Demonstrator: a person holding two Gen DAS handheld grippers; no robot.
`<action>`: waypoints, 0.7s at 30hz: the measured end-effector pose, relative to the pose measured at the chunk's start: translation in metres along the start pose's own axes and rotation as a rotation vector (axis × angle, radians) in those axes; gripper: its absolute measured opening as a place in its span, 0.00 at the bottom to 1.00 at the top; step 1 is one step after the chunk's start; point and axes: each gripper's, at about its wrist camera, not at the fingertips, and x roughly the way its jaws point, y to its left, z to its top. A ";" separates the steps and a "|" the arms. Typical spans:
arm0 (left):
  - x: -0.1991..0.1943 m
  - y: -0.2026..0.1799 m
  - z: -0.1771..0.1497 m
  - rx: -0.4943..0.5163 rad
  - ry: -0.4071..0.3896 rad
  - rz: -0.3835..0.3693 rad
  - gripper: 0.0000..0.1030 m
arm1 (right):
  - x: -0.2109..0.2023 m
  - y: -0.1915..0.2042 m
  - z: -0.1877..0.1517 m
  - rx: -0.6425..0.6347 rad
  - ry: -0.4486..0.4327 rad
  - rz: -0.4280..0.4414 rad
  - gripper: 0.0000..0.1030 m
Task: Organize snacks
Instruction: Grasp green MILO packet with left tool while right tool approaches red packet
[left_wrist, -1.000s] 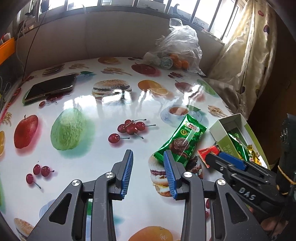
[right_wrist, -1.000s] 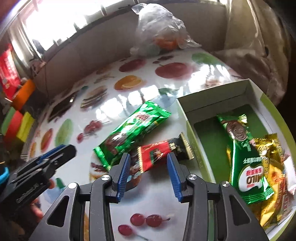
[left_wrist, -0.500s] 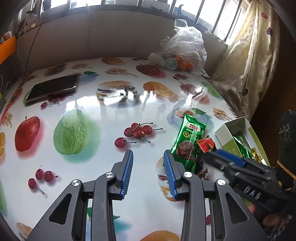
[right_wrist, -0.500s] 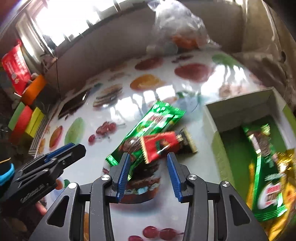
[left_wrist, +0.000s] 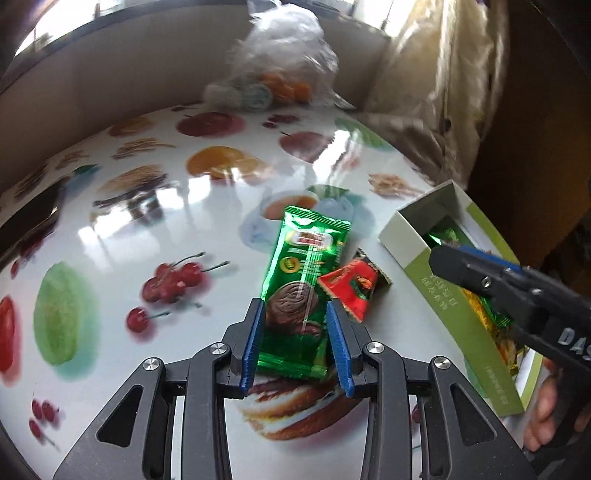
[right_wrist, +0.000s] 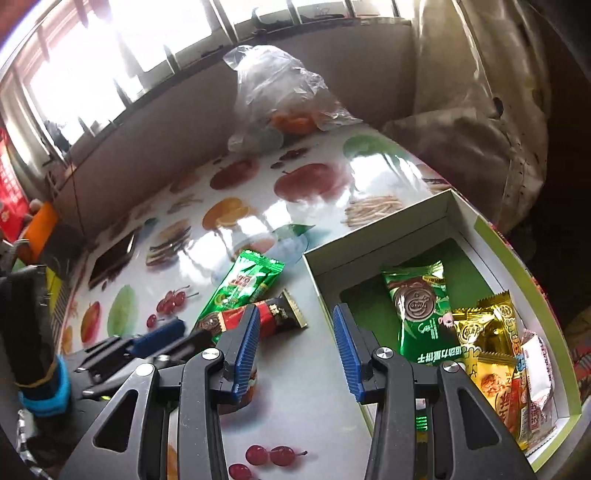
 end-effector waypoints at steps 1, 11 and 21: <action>0.002 -0.002 0.001 0.014 0.001 0.002 0.35 | 0.000 0.000 0.001 0.002 -0.002 0.002 0.40; 0.018 -0.014 0.016 0.112 0.023 0.023 0.49 | 0.001 -0.006 0.008 0.013 -0.005 0.002 0.40; 0.018 0.008 0.008 0.028 0.027 0.047 0.43 | 0.009 -0.003 0.011 0.019 0.021 -0.007 0.40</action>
